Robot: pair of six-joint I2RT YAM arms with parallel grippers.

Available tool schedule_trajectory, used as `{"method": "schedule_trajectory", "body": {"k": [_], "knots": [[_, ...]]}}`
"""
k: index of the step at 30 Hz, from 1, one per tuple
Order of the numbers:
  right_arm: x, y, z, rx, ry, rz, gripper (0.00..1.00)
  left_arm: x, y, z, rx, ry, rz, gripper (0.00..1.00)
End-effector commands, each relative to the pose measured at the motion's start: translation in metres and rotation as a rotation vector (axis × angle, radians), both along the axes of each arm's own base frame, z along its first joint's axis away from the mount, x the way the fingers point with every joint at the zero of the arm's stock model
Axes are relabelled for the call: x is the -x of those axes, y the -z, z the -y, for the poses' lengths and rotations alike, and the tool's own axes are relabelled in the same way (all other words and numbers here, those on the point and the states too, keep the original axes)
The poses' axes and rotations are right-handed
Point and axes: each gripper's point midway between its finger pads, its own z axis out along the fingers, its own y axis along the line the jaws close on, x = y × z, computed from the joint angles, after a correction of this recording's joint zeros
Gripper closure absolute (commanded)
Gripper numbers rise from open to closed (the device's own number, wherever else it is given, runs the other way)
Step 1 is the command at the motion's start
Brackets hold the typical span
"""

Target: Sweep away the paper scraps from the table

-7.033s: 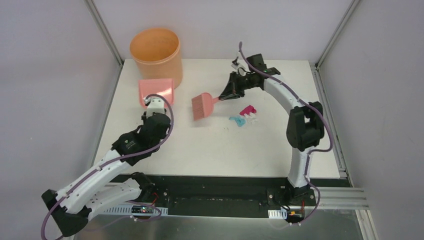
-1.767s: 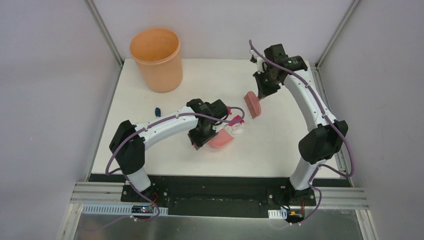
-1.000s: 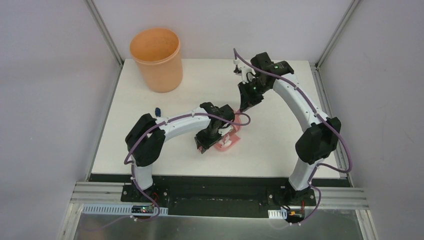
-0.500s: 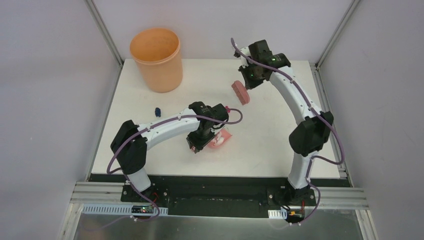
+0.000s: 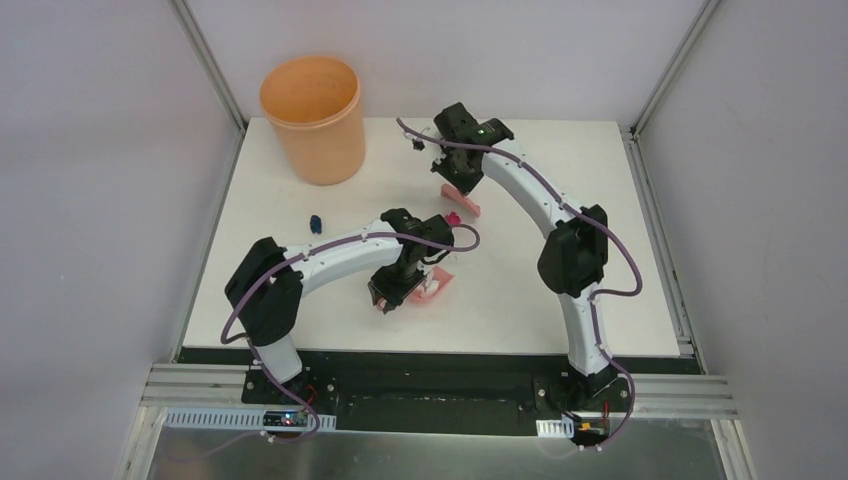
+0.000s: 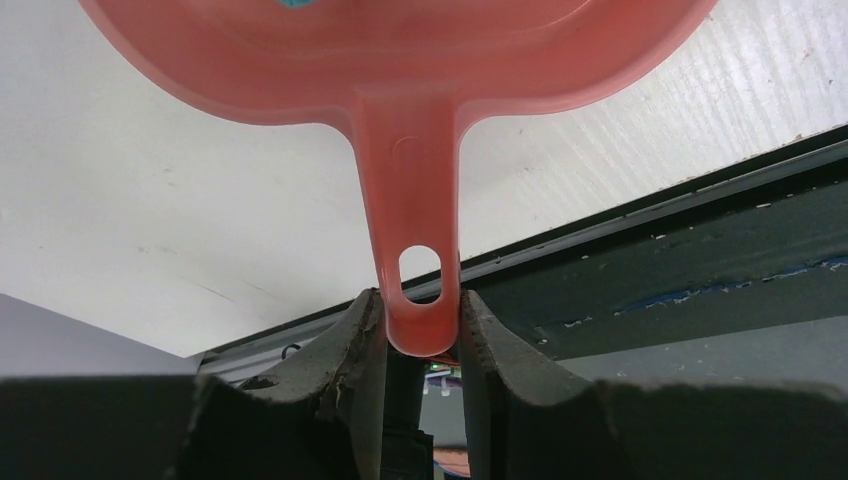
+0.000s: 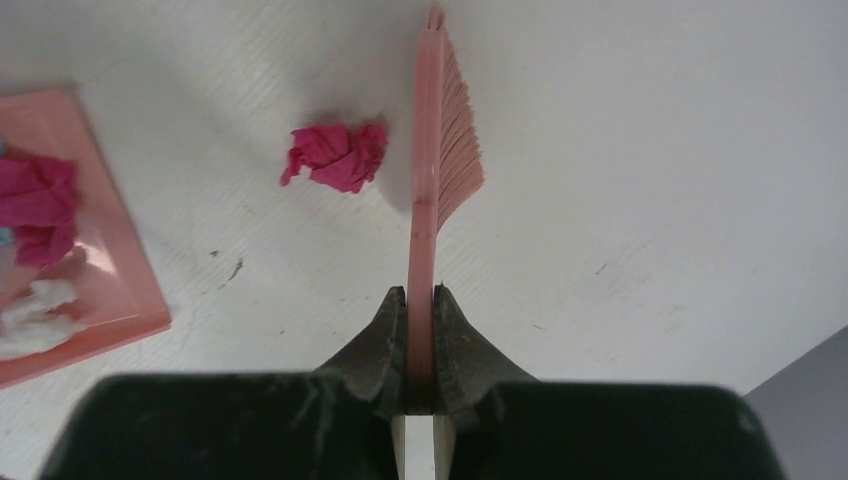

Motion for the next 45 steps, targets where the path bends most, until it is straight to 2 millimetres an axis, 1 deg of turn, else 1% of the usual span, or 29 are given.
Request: {"method": "schedule_trajectory", "body": {"k": [1,3,6,7,9,10,11,13,15,16,18,19,22,24,28,31,32,33,34,37,38,40,42,44,45], "knots": [[0.062,-0.009,-0.018,-0.092,-0.058,-0.186,1.0,-0.006,0.01,0.009,0.018,-0.011,-0.002,1.0],[0.092,-0.014,-0.025,-0.138,-0.07,-0.263,1.0,-0.009,0.013,0.011,0.016,-0.01,0.002,1.0],[0.136,-0.029,-0.033,-0.229,-0.085,-0.384,1.0,-0.011,0.017,0.014,0.017,-0.008,0.002,1.0],[0.159,-0.042,-0.035,-0.286,-0.072,-0.458,1.0,-0.013,0.02,0.017,0.02,-0.006,0.0,1.0],[0.174,-0.052,-0.035,-0.331,-0.079,-0.494,1.0,-0.013,0.024,0.021,0.034,0.005,-0.005,1.0],[0.176,-0.056,-0.033,-0.338,-0.081,-0.483,1.0,-0.013,0.026,0.023,0.044,0.008,-0.006,1.0],[0.174,-0.059,-0.028,-0.326,-0.074,-0.453,1.0,-0.014,0.028,0.025,0.054,0.009,-0.002,1.0],[0.162,-0.066,-0.013,-0.281,-0.053,-0.356,1.0,-0.016,0.031,0.026,0.059,0.006,0.007,1.0],[0.142,-0.078,0.006,-0.283,0.008,-0.257,1.0,-0.017,0.032,0.029,0.081,0.005,0.018,1.0],[0.129,-0.082,0.017,-0.285,0.066,-0.207,1.0,-0.017,0.032,0.031,0.096,0.005,0.027,1.0],[0.112,-0.086,0.04,-0.297,0.164,-0.154,1.0,-0.019,0.032,0.034,0.122,0.005,0.043,1.0],[0.107,-0.085,0.049,-0.289,0.191,-0.141,1.0,-0.02,0.032,0.035,0.133,0.008,0.056,1.0],[0.106,-0.078,0.069,-0.275,0.25,-0.148,1.0,-0.027,0.031,0.037,0.153,0.015,0.101,1.0],[0.106,-0.076,0.08,-0.287,0.281,-0.149,1.0,-0.03,0.029,0.038,0.163,0.02,0.12,1.0],[0.099,-0.071,0.104,-0.334,0.355,-0.121,1.0,-0.036,0.021,0.04,0.175,0.027,0.154,1.0],[0.1,-0.068,0.114,-0.422,0.412,-0.158,1.0,-0.041,0.009,0.041,0.182,0.034,0.181,1.0],[0.097,-0.071,0.114,-0.471,0.414,-0.151,1.0,-0.041,0.004,0.042,0.184,0.038,0.18,1.0],[0.099,-0.078,0.111,-0.551,0.398,-0.144,1.0,-0.042,-0.001,0.043,0.189,0.046,0.179,1.0],[0.096,-0.082,0.113,-0.609,0.402,-0.105,1.0,-0.043,-0.005,0.044,0.188,0.053,0.181,1.0],[0.1,-0.08,0.111,-0.747,0.424,-0.04,1.0,-0.048,-0.019,0.043,0.175,0.065,0.204,1.0],[0.104,-0.073,0.11,-0.768,0.424,-0.05,1.0,-0.051,-0.024,0.043,0.172,0.067,0.217,1.0],[0.109,-0.069,0.107,-0.837,0.437,-0.074,1.0,-0.054,-0.03,0.042,0.168,0.069,0.237,1.0],[0.111,-0.059,0.106,-0.92,0.422,-0.098,1.0,-0.057,-0.029,0.041,0.16,0.066,0.247,1.0],[0.11,-0.048,0.109,-1.0,0.458,-0.117,1.0,-0.059,-0.027,0.039,0.137,0.053,0.252,1.0],[0.108,-0.042,0.113,-1.01,0.462,-0.111,1.0,-0.061,-0.027,0.036,0.119,0.045,0.266,1.0]]}}
